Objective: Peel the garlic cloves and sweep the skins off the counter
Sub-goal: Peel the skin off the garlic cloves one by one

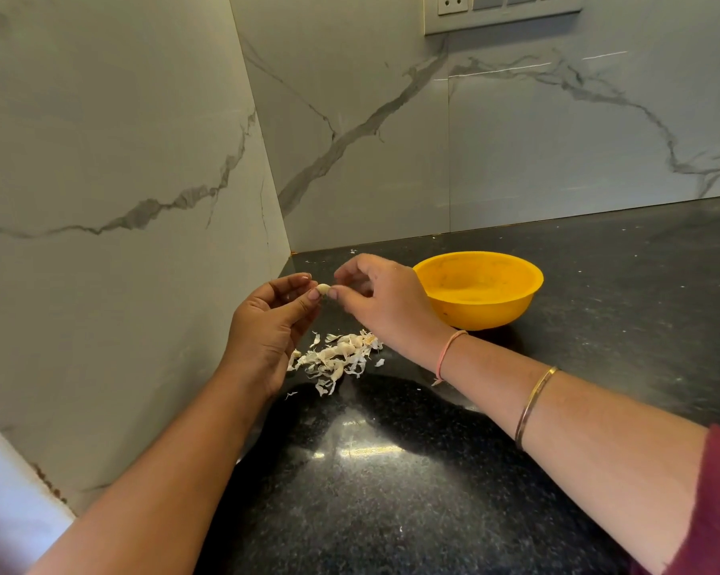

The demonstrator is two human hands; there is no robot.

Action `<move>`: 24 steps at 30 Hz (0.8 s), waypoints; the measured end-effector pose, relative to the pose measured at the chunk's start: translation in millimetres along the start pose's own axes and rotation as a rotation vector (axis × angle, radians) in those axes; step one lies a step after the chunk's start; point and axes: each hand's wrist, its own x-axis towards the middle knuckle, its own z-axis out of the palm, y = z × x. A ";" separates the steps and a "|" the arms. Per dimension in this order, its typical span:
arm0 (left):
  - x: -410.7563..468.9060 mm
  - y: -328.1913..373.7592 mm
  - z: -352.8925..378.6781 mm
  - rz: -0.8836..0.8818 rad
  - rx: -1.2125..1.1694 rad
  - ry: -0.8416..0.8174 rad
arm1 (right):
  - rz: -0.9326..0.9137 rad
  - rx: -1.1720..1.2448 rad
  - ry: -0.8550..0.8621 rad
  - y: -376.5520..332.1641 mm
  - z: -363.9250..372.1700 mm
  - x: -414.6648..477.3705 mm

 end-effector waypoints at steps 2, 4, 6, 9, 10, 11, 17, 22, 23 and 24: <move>-0.3 -0.3 -0.4 0.001 -0.001 -0.009 | 0.033 0.103 0.024 -2.2 -1.9 0.4; -0.2 -0.5 -0.7 -0.001 -0.007 -0.014 | 0.016 0.094 0.043 -2.2 -3.6 1.9; 0.1 -0.7 -0.4 0.000 -0.017 -0.015 | -0.006 0.045 -0.039 -1.1 -4.9 2.1; -0.9 -0.9 0.6 0.003 0.005 -0.022 | 0.016 0.090 -0.133 -1.1 -2.4 -1.0; -1.1 -1.1 0.8 0.003 0.015 -0.022 | 0.030 0.094 -0.109 -1.2 -1.1 -1.6; -1.2 -1.3 0.3 0.002 0.020 -0.016 | 0.052 0.101 -0.085 -0.6 -0.7 -1.7; 2.2 -1.9 -3.5 -0.030 0.015 0.050 | 0.041 0.002 -0.072 1.5 -3.2 0.9; 1.9 -2.5 -2.3 -0.040 0.021 0.086 | 0.057 0.006 -0.079 -1.1 -3.6 1.1; 1.9 -2.6 -2.2 -0.044 0.028 0.087 | 0.023 -0.039 -0.071 -2.2 -4.2 1.6; 1.9 -2.7 -2.5 -0.047 0.036 0.087 | -0.007 -0.063 -0.081 -1.9 -4.3 1.7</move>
